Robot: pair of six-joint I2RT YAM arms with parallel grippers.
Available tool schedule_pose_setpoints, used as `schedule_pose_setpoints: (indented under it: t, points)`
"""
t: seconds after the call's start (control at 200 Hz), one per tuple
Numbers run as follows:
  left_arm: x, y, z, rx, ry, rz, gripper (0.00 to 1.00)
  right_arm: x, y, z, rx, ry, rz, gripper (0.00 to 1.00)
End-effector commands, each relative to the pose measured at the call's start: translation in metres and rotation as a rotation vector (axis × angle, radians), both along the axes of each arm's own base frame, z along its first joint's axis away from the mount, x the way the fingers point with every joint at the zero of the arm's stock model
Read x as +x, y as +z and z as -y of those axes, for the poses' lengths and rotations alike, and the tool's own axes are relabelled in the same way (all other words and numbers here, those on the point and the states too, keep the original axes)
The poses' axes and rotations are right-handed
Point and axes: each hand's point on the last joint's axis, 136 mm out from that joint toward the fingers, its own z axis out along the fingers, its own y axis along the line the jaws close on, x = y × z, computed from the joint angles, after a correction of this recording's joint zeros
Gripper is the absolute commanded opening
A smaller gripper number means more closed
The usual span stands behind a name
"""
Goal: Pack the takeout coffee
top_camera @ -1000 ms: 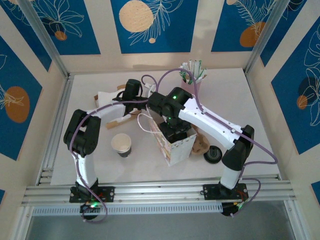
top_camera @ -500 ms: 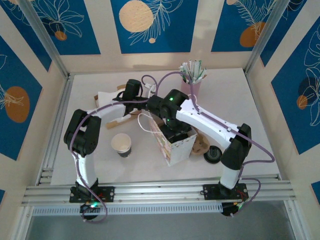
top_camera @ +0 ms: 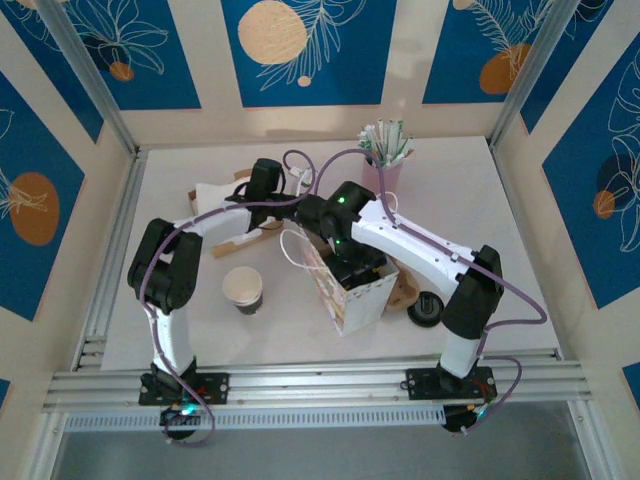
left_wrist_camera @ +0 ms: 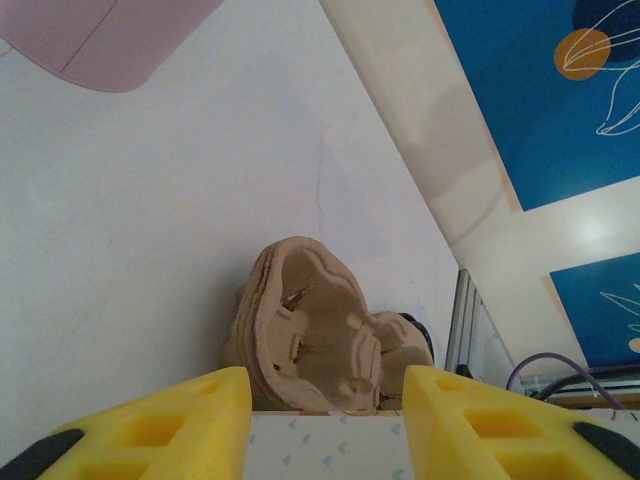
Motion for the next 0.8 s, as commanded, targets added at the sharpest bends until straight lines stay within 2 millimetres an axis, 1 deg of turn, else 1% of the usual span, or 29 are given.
schedule_pose_setpoints:
  t: [0.0,0.1,0.175,0.25,0.31,0.475,0.575,0.665,0.79]
  points:
    - [0.000,0.004,0.007,-0.010,-0.025,0.029,0.44,-0.008,0.001,0.005,0.015,-0.004,-0.036,0.57]
    - [0.001,0.007,0.004,-0.010,-0.015,0.038,0.45,-0.007,0.005,0.006,0.023,-0.008,-0.020,0.57]
    - [0.005,0.012,-0.001,-0.019,0.008,0.050,0.47,-0.007,0.010,0.006,0.038,-0.011,-0.008,0.57]
    - [0.011,0.019,-0.009,-0.026,0.045,0.062,0.51,-0.007,0.015,0.006,0.052,-0.015,0.003,0.57]
    - [0.016,0.026,-0.017,-0.029,0.075,0.071,0.58,-0.007,0.017,0.006,0.063,-0.018,0.007,0.57]
    - [0.024,0.044,-0.039,-0.006,0.168,0.100,0.85,-0.008,0.016,0.008,0.064,-0.020,0.001,0.58]
    - [0.026,0.054,-0.055,0.027,0.234,0.116,0.99,-0.009,0.017,0.008,0.074,-0.019,0.001,0.57]
    - [0.026,0.063,-0.071,0.057,0.299,0.128,1.00,-0.010,0.019,0.007,0.082,-0.017,0.004,0.57]
    - [0.023,0.081,-0.091,0.082,0.381,0.158,1.00,-0.010,0.019,0.006,0.089,-0.014,0.000,0.57]
